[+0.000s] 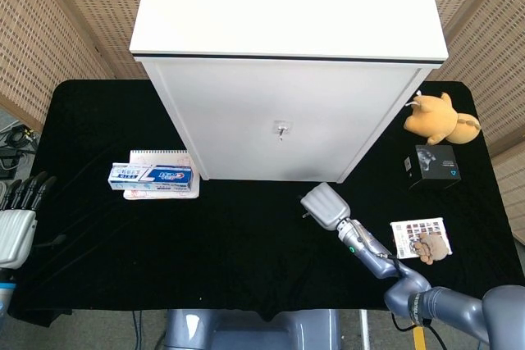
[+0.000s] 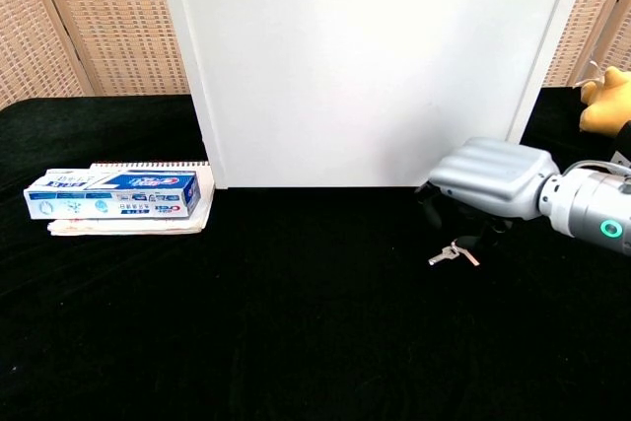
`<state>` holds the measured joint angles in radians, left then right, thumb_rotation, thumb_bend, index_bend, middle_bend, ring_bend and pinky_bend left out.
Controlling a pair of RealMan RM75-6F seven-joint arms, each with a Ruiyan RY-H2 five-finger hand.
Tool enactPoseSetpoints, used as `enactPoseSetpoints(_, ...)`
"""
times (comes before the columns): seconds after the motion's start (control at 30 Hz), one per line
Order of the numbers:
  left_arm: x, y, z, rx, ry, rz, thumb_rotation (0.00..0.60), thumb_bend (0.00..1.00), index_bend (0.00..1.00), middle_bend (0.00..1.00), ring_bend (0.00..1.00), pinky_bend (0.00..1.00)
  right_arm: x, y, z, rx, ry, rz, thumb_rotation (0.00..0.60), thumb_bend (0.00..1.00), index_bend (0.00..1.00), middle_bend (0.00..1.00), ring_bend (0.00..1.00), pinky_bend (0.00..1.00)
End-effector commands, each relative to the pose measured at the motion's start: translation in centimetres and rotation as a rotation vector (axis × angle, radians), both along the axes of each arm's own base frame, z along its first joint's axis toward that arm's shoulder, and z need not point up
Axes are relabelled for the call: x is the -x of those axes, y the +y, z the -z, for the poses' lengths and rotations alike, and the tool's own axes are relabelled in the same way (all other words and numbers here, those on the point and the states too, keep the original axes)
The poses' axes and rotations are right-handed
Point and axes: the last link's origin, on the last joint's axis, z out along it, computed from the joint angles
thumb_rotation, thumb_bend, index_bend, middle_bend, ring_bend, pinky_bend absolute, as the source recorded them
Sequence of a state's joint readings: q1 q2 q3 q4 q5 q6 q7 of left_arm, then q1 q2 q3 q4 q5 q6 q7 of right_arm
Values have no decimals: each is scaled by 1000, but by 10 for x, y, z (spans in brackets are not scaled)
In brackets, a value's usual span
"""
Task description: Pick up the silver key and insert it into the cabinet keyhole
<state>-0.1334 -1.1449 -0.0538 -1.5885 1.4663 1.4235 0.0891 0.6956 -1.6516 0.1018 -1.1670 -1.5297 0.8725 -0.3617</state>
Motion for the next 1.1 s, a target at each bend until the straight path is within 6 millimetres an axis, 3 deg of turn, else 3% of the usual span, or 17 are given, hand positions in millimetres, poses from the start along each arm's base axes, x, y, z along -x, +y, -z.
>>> enactPoseSetpoints(0.03, 0, 0, 0, 2, 1, 0, 600, 0, 0, 0, 0, 0, 2, 0, 7, 1, 21, -1, 600, 461, 535, 983, 1000, 1000)
enactPoseSetpoints(0.53, 1, 1, 1, 8, 2, -5, 600, 0, 0, 0, 0, 0, 9, -7, 20, 18, 105, -12, 600, 530, 559, 983, 1000, 1000)
enactPoseSetpoints(1.1, 1, 1, 3, 13, 6, -5, 600, 0, 0, 0, 0, 0, 11, -7, 25, 23, 135, -6, 600, 534, 556, 983, 1000, 1000)
